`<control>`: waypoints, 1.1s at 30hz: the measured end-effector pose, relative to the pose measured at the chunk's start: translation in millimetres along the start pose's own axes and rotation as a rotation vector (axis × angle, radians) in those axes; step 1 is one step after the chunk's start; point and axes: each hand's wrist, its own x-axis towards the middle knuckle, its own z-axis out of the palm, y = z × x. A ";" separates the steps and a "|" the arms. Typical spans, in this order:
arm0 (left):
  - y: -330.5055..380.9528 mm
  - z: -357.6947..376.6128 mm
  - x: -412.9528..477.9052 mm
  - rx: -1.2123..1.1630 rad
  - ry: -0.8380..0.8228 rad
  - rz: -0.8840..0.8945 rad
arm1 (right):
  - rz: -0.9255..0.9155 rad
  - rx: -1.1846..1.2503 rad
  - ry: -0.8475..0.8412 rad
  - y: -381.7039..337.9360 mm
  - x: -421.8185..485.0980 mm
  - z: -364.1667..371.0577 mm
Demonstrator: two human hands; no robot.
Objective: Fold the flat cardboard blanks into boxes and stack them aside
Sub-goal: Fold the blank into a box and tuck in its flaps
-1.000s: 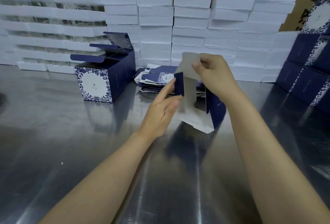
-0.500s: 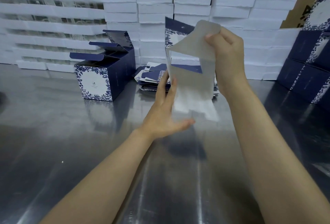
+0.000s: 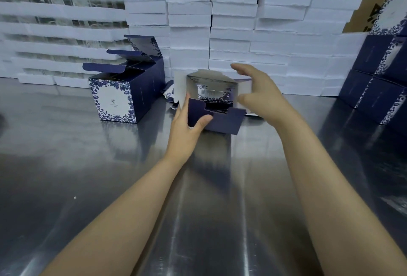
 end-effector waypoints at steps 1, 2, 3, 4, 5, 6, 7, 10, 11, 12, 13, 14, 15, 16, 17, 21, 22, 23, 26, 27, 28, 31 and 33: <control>-1.7 -2.0 0.9 -0.018 0.026 -0.008 | 0.019 0.048 0.046 1.8 0.3 -2.3; -2.7 -3.6 1.6 -0.029 0.047 -0.011 | 0.033 0.085 0.059 3.5 0.3 -4.8; -3.0 -4.5 1.7 -0.030 0.057 -0.016 | 0.038 0.099 0.043 5.4 0.2 -7.4; -2.9 -4.3 1.6 -0.019 0.057 -0.018 | 0.030 0.089 0.008 6.5 -0.8 -9.8; -2.6 -3.5 1.1 0.000 0.052 -0.013 | 0.021 0.069 -0.030 7.2 -1.6 -11.6; -1.9 -2.4 0.2 0.008 0.048 0.001 | 0.014 0.035 -0.055 6.9 -2.4 -13.1; -0.6 -1.4 -0.8 0.001 0.044 0.023 | 0.006 -0.015 -0.057 6.6 -2.1 -13.7; 1.2 -2.5 -2.6 0.013 0.041 0.119 | 0.020 -0.119 0.036 4.6 -0.4 -9.3; 0.9 -3.7 -3.2 0.046 0.038 0.158 | 0.062 -0.091 0.080 0.8 -0.9 -6.7; 0.5 -4.7 -4.0 0.073 0.025 0.187 | 0.092 -0.059 0.123 -2.5 -1.3 -3.8; 0.5 -5.2 -4.6 0.090 0.006 0.197 | 0.116 -0.037 0.165 -3.6 -1.1 -1.3; 1.1 -4.9 -5.2 0.098 -0.015 0.195 | 0.126 -0.047 0.207 -4.3 -0.4 0.5; 1.8 -4.5 -5.9 0.107 -0.034 0.193 | 0.134 -0.075 0.244 -5.9 -0.2 1.0; 2.4 -4.2 -6.2 0.126 -0.044 0.199 | 0.147 -0.090 0.265 -6.7 0.0 1.0; 3.2 -4.6 -6.3 0.155 -0.043 0.216 | 0.163 -0.078 0.277 -6.6 0.5 0.2; 3.2 -8.4 -4.4 0.212 0.009 0.286 | 0.253 0.146 0.216 -7.1 2.2 -3.5; 3.4 -8.9 -4.4 0.205 0.027 0.281 | 0.283 0.228 0.188 -8.3 2.3 -4.7; 3.3 -9.1 -4.4 0.201 0.048 0.271 | 0.315 0.305 0.160 -9.6 2.2 -6.0; 1.7 -9.9 -2.8 0.203 0.092 0.236 | 0.359 0.487 0.057 -12.2 1.0 -10.8; 0.1 -10.1 -1.5 0.197 0.093 0.222 | 0.349 0.510 0.005 -12.0 0.3 -12.0; -1.6 -9.9 -0.8 0.192 0.087 0.213 | 0.332 0.487 -0.054 -10.8 -0.2 -12.3; -3.9 -8.0 -2.3 0.195 0.070 0.222 | 0.282 0.280 -0.169 -6.6 -0.9 -8.5; -4.0 -8.4 -3.1 0.203 0.073 0.233 | 0.225 0.193 -0.155 -4.4 -0.8 -0.8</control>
